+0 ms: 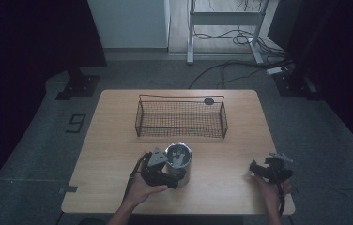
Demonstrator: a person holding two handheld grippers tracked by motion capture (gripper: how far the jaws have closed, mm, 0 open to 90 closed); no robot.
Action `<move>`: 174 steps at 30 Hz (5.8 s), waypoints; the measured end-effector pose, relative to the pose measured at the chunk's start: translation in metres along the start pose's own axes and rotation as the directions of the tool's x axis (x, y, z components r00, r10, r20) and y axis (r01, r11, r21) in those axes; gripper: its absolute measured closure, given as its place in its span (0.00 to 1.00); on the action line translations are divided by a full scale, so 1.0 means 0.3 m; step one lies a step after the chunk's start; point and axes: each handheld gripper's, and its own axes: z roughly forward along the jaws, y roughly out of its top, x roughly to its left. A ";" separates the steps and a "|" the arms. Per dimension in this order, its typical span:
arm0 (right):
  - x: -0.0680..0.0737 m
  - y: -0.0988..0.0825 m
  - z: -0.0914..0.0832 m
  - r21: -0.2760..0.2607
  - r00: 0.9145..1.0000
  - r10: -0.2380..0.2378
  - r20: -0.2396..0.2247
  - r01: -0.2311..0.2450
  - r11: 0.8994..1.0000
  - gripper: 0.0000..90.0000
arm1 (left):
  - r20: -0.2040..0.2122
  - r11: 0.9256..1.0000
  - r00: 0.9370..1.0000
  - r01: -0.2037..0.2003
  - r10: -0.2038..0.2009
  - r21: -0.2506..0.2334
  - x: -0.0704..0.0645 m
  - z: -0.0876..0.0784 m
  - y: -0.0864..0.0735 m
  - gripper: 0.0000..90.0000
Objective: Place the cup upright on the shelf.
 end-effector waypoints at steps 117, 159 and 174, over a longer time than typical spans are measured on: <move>0.000 0.000 0.000 -0.001 1.000 0.001 0.001 -0.001 1.000 0.01 | -0.079 0.990 0.997 -0.006 -0.005 -0.142 0.074 -0.080 0.242 0.04; -0.001 0.000 0.001 -0.001 1.000 -0.001 0.000 0.001 1.000 0.01 | -0.153 0.984 0.987 0.021 -0.049 -0.179 0.187 -0.082 0.347 0.04; -0.001 0.000 0.001 -0.001 1.000 -0.001 0.000 0.001 1.000 0.01 | -0.181 0.983 0.982 0.010 -0.044 -0.184 0.214 -0.066 0.388 0.04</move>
